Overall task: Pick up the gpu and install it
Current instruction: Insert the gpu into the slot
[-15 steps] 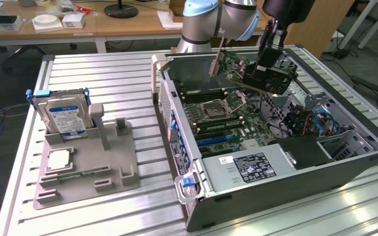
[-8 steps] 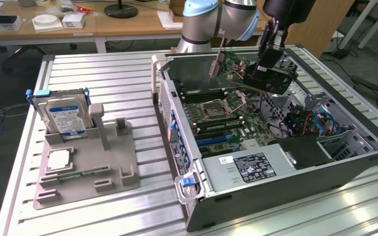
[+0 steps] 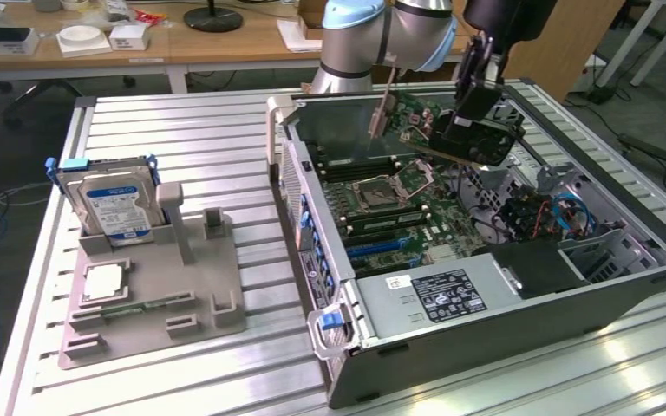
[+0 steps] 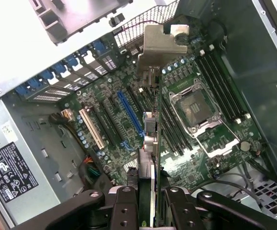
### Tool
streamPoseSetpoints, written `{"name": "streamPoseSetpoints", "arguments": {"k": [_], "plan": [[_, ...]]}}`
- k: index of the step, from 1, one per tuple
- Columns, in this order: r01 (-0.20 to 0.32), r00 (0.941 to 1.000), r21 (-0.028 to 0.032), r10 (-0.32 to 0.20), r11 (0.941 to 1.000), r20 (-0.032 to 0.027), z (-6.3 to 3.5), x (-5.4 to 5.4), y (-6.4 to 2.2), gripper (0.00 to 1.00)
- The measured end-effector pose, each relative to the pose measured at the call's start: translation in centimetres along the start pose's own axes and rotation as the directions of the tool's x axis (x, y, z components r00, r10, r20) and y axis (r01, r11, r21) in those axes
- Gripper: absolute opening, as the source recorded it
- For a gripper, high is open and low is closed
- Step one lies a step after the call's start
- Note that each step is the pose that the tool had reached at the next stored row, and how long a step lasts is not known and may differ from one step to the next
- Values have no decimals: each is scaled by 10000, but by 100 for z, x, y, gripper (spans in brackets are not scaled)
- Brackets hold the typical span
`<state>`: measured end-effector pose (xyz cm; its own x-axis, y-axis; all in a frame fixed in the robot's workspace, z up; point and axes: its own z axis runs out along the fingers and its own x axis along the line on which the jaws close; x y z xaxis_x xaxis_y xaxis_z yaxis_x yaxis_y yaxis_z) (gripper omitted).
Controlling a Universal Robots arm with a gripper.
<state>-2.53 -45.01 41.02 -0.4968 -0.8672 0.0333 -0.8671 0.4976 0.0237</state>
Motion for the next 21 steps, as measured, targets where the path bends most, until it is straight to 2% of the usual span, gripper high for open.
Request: {"name": "streamPoseSetpoints", "arguments": {"k": [13, 17, 21], "plan": [[920, 9958, 30, -919, 9958, -24, 0, 8, -5, 26], [1336, 9910, 43, -1336, 9910, -34, 0, 8, -5, 26], [1842, 9829, 58, -1842, 9829, -49, 0, 8, -5, 26]]}}
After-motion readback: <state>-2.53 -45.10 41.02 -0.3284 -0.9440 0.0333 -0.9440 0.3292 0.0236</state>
